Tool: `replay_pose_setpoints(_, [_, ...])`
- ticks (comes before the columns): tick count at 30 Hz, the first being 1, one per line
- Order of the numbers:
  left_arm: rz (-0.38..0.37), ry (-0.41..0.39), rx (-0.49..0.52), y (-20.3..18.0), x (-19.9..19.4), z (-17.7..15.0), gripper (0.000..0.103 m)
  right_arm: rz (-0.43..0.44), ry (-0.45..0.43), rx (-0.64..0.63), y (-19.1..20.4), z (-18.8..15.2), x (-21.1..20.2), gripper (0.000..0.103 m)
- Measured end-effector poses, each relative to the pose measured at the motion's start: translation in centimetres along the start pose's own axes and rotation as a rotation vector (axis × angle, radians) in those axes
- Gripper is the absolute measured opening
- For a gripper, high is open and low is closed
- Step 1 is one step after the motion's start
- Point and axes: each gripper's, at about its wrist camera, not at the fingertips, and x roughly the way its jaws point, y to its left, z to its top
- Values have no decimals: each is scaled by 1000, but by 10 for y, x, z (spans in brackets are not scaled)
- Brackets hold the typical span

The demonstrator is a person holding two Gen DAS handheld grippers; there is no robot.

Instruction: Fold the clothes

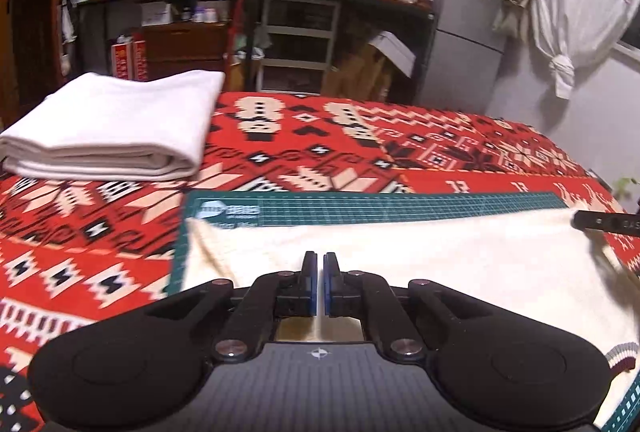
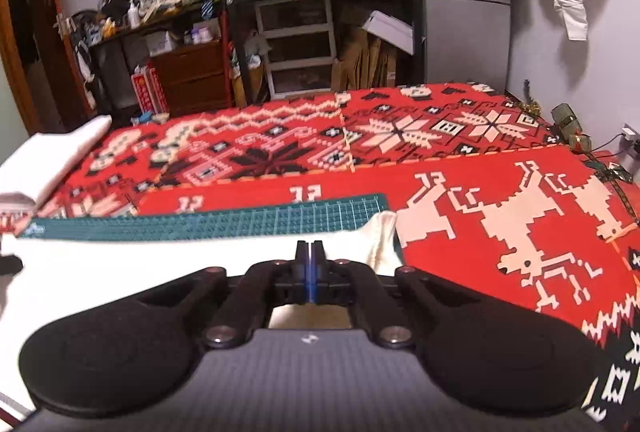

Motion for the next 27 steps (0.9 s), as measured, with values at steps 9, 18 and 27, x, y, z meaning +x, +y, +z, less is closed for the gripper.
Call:
replay_pose_setpoints(9, [-141,15,35,-48,10,7,7,126,34,-84,49,-12,-7,9])
replay_pose_setpoints(18, [-106,32,55,-23,1,-11,5,62,45,-63,18,-21,-16,3])
replay_pose_setpoints(27, [-115,19,10,-13,-24,-11,5,96,13,-70,9,-21,-40,8])
